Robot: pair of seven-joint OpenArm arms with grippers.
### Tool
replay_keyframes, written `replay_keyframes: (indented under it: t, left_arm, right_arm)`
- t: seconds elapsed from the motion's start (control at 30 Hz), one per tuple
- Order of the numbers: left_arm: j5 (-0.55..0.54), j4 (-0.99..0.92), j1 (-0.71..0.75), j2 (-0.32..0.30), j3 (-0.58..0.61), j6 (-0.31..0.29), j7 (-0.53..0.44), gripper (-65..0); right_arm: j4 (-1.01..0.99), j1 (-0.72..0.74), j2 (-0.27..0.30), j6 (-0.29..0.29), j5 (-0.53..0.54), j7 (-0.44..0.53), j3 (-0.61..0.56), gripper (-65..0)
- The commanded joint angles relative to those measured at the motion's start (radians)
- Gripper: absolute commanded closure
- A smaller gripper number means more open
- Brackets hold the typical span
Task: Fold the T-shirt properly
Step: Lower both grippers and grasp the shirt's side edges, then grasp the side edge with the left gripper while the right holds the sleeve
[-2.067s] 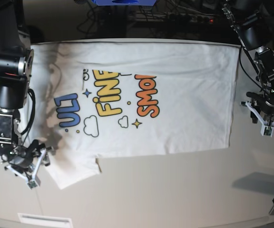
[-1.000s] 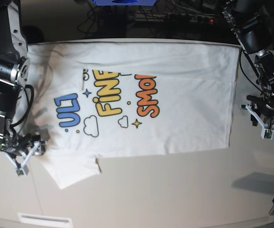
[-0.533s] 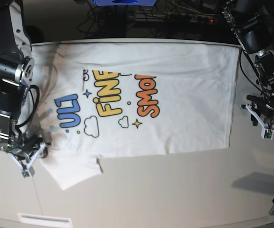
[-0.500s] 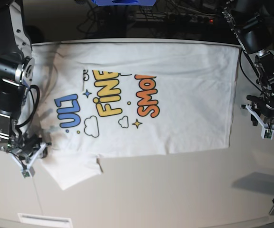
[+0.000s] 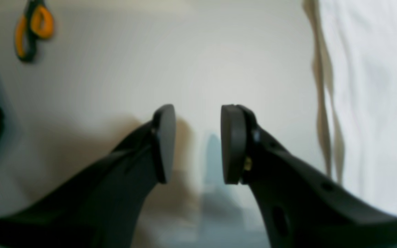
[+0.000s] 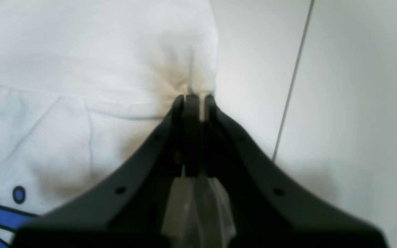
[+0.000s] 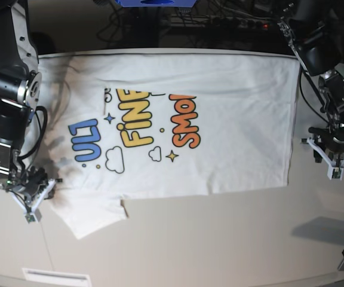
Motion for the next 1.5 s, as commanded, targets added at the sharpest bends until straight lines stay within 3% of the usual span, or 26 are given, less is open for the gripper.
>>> replay_keyframes:
  t: [0.0,0.1,0.27,0.33,0.83,1.13,1.3,1.37,1.47]
  left_arm:
    - [-0.01,-0.018,-0.038,-0.015,-0.001,0.001,-0.017,-22.5]
    - [-0.011,-0.123,-0.107,-0.008,-0.001,-0.001,-0.015,-25.7]
    - [-0.145,-0.222,-0.173,0.005,0.006,-0.001,-0.015,-54.4]
    - [-0.197,-0.245,-0.192,0.005,0.0,-0.001,-0.015,-57.6]
    - [-0.231,-0.492,-0.372,0.014,0.006,-0.001,-0.02,-57.1]
    - [-0.228,-0.574,-0.4,0.052,0.008,0.002,-0.021,-57.1]
    - [-0.226,-0.571,-0.392,0.054,0.009,0.048,-0.021,-56.8]
    - [-0.226,-0.571,-0.389,0.054,0.009,0.048,-0.021,-53.2]
    - [-0.226,-0.569,-0.38,0.054,0.009,0.048,-0.021,-42.0]
  right_arm:
    - [0.017,0.024,0.014,0.001,0.007,0.019,-0.001,-1.0]
    - [0.023,0.016,0.014,0.001,0.007,0.019,-0.002,-1.0]
    - [0.023,0.012,0.016,0.001,0.007,0.02,-0.004,-1.0]
    - [0.023,0.012,0.016,0.001,0.007,0.023,-0.004,-1.0]
    - [0.023,0.012,0.016,0.001,0.007,0.023,-0.005,-1.0]
    - [0.023,0.012,0.016,0.001,0.007,0.023,-0.005,-1.0]
    - [0.023,0.012,0.025,0.001,0.007,0.023,-0.005,-1.0]
    - [0.023,0.012,0.029,0.001,0.007,0.023,-0.005,-1.0]
    - [0.023,0.012,0.031,0.001,0.007,0.023,-0.005,-1.0]
